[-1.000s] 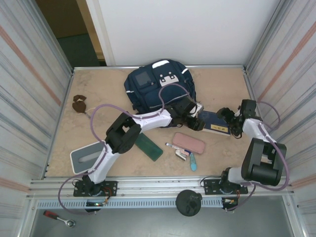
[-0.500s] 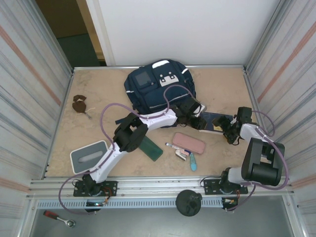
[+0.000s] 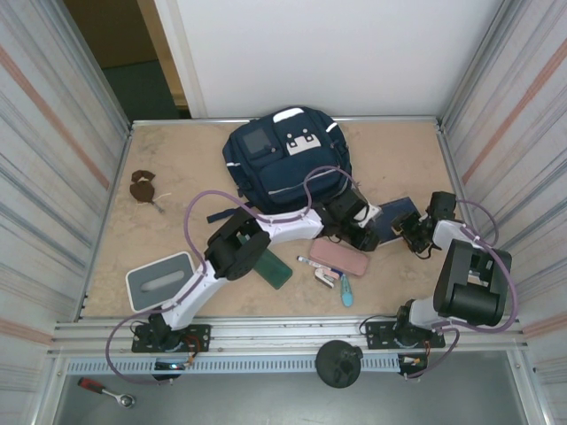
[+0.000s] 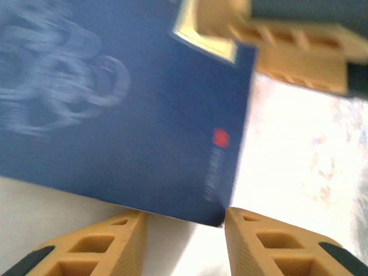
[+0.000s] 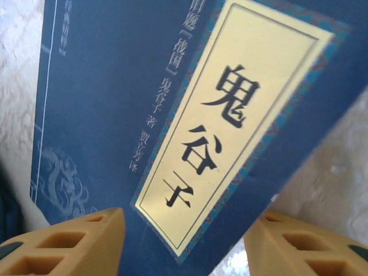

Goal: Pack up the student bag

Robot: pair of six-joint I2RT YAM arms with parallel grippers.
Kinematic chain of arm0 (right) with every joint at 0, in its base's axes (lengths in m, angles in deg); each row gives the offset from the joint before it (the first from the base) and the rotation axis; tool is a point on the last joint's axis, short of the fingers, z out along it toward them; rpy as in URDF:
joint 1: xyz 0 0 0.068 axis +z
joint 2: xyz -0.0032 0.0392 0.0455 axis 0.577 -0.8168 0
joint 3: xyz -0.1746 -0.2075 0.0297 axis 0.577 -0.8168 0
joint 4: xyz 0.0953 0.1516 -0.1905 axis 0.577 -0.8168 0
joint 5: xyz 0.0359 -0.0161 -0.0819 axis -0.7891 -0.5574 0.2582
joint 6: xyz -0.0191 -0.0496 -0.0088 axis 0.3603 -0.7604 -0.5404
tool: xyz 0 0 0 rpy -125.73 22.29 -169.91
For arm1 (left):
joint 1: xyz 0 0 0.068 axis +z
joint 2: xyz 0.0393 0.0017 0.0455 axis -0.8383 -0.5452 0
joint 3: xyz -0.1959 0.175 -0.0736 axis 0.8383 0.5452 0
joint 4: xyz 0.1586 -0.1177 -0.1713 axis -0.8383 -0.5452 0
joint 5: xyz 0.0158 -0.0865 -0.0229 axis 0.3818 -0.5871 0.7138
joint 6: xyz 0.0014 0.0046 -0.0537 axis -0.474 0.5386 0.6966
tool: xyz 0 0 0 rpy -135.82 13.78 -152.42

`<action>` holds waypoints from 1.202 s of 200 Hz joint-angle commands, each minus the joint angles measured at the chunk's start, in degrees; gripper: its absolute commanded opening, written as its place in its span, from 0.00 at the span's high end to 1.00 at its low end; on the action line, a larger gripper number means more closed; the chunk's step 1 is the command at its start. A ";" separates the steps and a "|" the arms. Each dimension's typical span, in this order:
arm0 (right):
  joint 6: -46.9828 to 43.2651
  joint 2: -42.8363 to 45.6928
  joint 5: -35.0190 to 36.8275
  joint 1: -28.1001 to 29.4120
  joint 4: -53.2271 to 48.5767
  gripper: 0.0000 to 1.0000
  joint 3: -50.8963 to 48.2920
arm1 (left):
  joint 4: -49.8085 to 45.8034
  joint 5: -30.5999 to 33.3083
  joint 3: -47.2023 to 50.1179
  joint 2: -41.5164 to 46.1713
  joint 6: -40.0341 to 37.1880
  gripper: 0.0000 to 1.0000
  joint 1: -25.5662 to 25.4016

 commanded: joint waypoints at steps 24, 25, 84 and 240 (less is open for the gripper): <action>0.65 -1.87 3.54 -0.48 4.29 0.72 0.66 | -0.51 -3.90 1.76 3.29 -1.04 0.59 -2.34; 0.65 -1.87 3.53 -0.50 4.40 0.73 0.68 | -0.46 -3.84 1.80 3.33 -1.07 0.59 -2.39; 0.07 -3.35 0.70 -1.95 6.30 1.00 1.02 | -0.88 -0.42 5.70 8.50 -4.38 0.55 -1.93; -9.09 1.11 -17.24 0.01 -8.35 1.00 5.24 | 4.15 7.74 19.57 21.16 -5.14 0.46 5.59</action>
